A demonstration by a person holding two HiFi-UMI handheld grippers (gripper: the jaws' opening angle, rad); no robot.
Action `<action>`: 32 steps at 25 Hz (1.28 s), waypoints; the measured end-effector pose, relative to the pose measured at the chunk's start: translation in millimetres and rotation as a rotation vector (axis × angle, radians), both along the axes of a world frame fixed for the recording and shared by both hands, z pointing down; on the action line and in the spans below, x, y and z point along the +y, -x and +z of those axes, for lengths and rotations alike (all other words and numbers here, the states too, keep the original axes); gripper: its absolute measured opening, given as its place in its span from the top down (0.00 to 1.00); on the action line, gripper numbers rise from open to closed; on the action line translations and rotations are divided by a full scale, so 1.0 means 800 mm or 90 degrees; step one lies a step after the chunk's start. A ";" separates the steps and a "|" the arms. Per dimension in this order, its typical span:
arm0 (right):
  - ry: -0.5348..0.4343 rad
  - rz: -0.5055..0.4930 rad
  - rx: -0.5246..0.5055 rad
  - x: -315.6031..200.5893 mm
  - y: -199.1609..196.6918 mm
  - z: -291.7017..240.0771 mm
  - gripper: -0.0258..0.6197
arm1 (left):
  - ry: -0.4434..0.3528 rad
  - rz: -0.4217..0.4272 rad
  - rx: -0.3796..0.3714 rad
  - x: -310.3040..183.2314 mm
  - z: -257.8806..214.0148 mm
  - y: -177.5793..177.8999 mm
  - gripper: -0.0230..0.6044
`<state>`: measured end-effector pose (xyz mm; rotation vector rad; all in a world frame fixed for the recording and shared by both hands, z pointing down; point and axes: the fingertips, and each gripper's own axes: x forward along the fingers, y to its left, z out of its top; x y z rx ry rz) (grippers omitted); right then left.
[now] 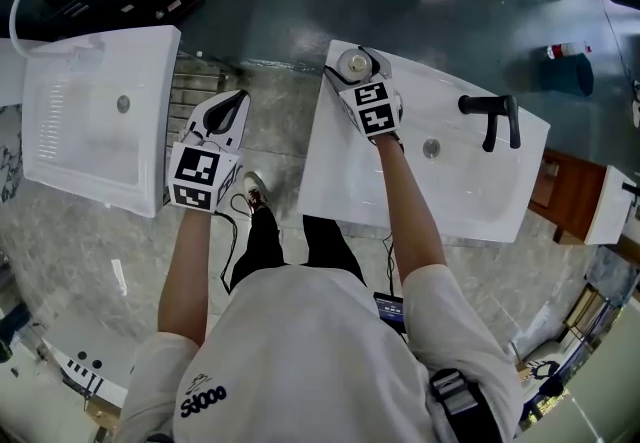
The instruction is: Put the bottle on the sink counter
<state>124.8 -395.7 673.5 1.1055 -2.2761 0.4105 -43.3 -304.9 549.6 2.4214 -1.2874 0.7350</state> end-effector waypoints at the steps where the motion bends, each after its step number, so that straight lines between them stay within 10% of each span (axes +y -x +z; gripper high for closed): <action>1: -0.001 -0.001 0.001 0.000 0.001 0.000 0.42 | -0.001 0.000 0.000 0.000 0.000 0.000 0.95; 32: 0.046 0.048 -0.055 0.049 -0.036 -0.016 0.40 | -0.029 0.007 -0.010 0.036 -0.014 0.006 0.95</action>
